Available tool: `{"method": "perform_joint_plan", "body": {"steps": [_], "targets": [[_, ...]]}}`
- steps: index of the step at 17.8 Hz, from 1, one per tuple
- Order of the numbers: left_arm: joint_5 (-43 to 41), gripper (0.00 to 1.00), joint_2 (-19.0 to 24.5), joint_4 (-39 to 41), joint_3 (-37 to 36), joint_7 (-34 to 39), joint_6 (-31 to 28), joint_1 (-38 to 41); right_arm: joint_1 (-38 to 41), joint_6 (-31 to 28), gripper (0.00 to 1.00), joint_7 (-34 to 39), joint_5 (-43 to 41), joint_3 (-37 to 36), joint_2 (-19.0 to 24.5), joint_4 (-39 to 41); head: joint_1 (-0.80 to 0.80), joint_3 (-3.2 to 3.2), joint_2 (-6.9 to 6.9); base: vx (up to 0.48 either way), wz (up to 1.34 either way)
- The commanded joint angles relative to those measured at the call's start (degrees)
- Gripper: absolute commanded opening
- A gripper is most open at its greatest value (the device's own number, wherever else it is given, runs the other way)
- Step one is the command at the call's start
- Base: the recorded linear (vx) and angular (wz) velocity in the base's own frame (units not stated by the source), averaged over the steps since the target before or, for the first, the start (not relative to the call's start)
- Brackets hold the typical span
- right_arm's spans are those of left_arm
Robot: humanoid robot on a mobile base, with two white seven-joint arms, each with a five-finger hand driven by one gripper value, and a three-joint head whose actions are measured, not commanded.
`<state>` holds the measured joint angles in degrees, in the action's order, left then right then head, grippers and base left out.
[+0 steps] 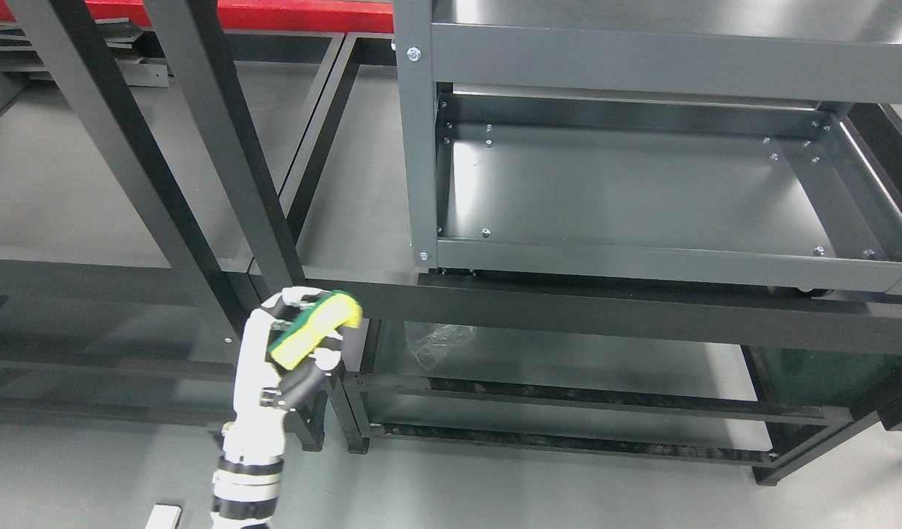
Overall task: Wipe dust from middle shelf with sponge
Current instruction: 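Raise the held sponge toward the middle shelf with the left hand, then extend the left hand deep into the middle shelf, sponge down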
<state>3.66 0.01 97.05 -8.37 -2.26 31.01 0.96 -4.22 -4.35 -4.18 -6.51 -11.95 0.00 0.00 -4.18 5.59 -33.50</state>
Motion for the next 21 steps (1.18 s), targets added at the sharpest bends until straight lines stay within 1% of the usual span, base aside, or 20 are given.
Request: {"method": "perform_joint_plan", "body": {"steps": [1,4,5,7,10,12,15,19,21], "targets": [[-6.38,0.00,0.99,-1.33,-13.57,-0.55,-2.08,-5.68,0.00,-0.04,1.00,-0.03,0.00,-0.01,-1.00,1.00,0.00,0.00,0.00,0.000,0.00],[-9.01,0.00,0.99,-1.42,-21.05,-0.73,-9.45,-12.79,0.00,-0.04,1.00,-0.03,0.00,-0.01,-1.00,1.00,0.00,0.00,0.00,0.000,0.00],[-10.15,0.00,0.99,-1.94,-23.86,-0.82,-10.69,-15.87,0.00,-0.04,1.00,-0.03,0.00,0.08,-1.00,1.00,0.00,0.00,0.00,0.000,0.00],[-12.70,0.00,0.99,-4.31,-29.83,-1.86,-11.93,-22.72,0.00,-0.04,1.00,-0.03,0.00,-0.01,-1.00,1.00,0.00,0.00,0.00,0.000,0.00],[-15.61,0.00,0.99,-7.56,-36.17,-5.02,-13.78,-32.65,0.00,-0.04,1.00,-0.03,0.00,-0.01,-1.00,1.00,0.00,0.00,0.00,0.000,0.00],[-15.62,0.00,0.99,-11.24,-41.61,-6.44,-13.87,-43.78,0.00,-0.04,1.00,-0.03,0.00,-0.01,-1.00,1.00,0.00,0.00,0.00,0.000,0.00],[-15.70,0.00,0.99,-17.75,-44.88,-7.67,-13.87,-59.09,0.00,-0.04,1.00,-0.03,0.00,-0.01,-1.00,1.00,0.00,0.00,0.00,0.000,0.00],[-16.57,0.00,0.99,-23.30,-49.10,-10.65,-13.87,-75.36,0.00,-0.04,1.00,-0.03,0.00,-0.01,-1.00,1.00,0.00,0.00,0.00,0.000,0.00],[-22.26,0.00,0.99,-26.02,-50.08,-12.32,-13.87,-84.06,0.00,-0.04,1.00,-0.03,0.00,-0.01,-1.00,1.00,0.00,0.00,0.00,0.000,0.00]]}}
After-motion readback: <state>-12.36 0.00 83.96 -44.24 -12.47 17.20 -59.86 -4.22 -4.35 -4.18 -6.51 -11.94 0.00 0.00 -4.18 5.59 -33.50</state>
